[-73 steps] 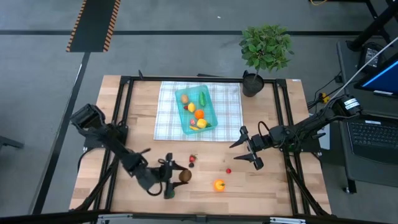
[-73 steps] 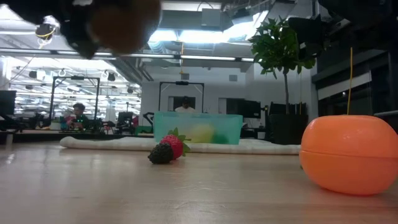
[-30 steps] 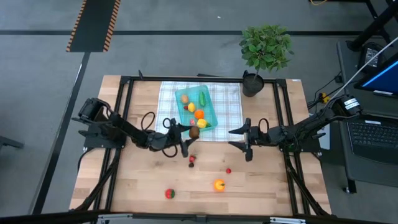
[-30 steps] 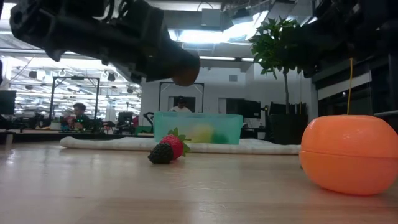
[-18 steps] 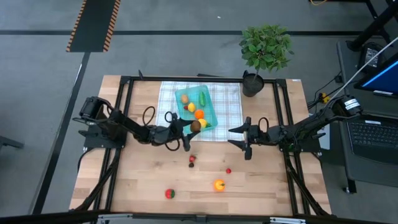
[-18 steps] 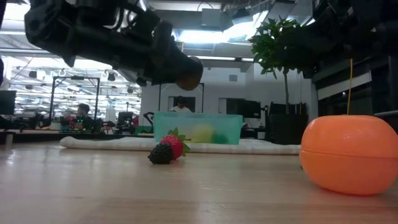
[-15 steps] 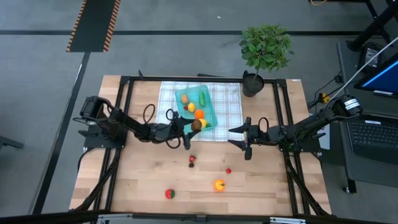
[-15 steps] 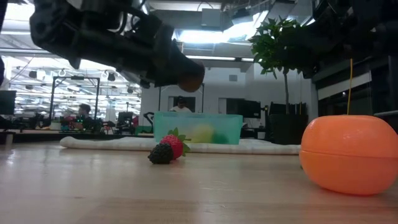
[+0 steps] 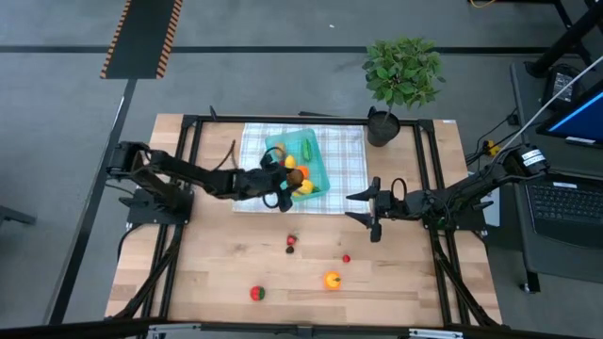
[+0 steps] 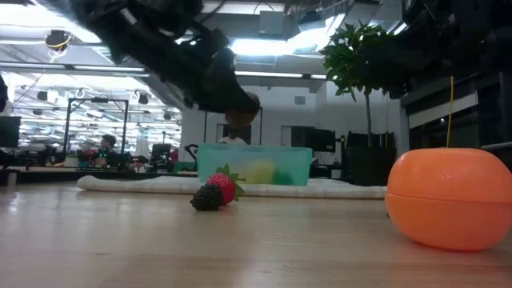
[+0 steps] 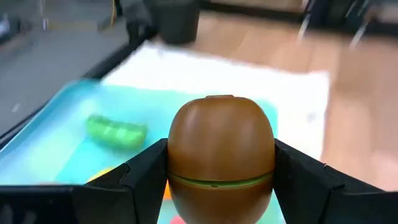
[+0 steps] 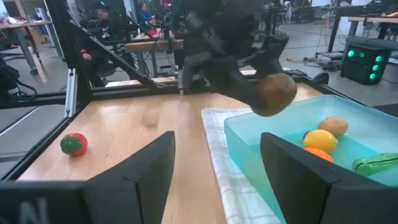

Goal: Pick and placing Produce into tupperware
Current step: Put the brown kiwi into the blue bin

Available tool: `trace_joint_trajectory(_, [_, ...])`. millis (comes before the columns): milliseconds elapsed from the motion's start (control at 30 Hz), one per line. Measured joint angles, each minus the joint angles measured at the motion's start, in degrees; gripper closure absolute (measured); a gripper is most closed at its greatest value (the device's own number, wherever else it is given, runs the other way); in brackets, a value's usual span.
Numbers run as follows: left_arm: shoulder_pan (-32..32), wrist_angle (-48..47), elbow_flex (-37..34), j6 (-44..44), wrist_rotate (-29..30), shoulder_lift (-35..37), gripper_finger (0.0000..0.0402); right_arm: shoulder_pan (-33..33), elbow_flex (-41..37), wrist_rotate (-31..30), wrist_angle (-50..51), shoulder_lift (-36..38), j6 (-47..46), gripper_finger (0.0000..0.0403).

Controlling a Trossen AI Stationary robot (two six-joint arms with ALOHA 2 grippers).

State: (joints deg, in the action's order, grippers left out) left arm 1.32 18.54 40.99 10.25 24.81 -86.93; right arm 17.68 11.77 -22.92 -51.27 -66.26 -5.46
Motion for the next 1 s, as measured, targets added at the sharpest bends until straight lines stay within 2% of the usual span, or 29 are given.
trace_joint_trajectory(100, [1.68, -14.43, 5.20, 0.25, -1.51, 0.33, 0.0165, -0.01, 0.00, 0.00, 0.00, 0.00, 0.04, 0.0166])
trace_joint_trajectory(233, [4.68, -25.82, 10.39, 0.58, -7.34, -0.12, 0.0165, -0.04, 0.00, 0.00, 0.00, 0.00, 0.47, 0.0166])
trace_joint_trajectory(467, [9.15, -36.90, 15.87, 0.65, -13.10, -0.16, 0.0165, -2.29, 0.00, 0.02, 0.72, 0.02, 1.20, 0.0166])
trace_joint_trajectory(600, [11.04, -38.89, 16.31, 0.15, -15.57, -0.16, 0.0165, -3.50, 0.00, 0.00, 1.78, 0.04, 1.03, 0.0166])
trace_joint_trajectory(1000, [11.57, -38.12, 16.31, -0.16, -16.62, -0.89, 0.0165, -4.66, 0.00, 0.04, 3.61, 0.04, -0.32, 0.0166])
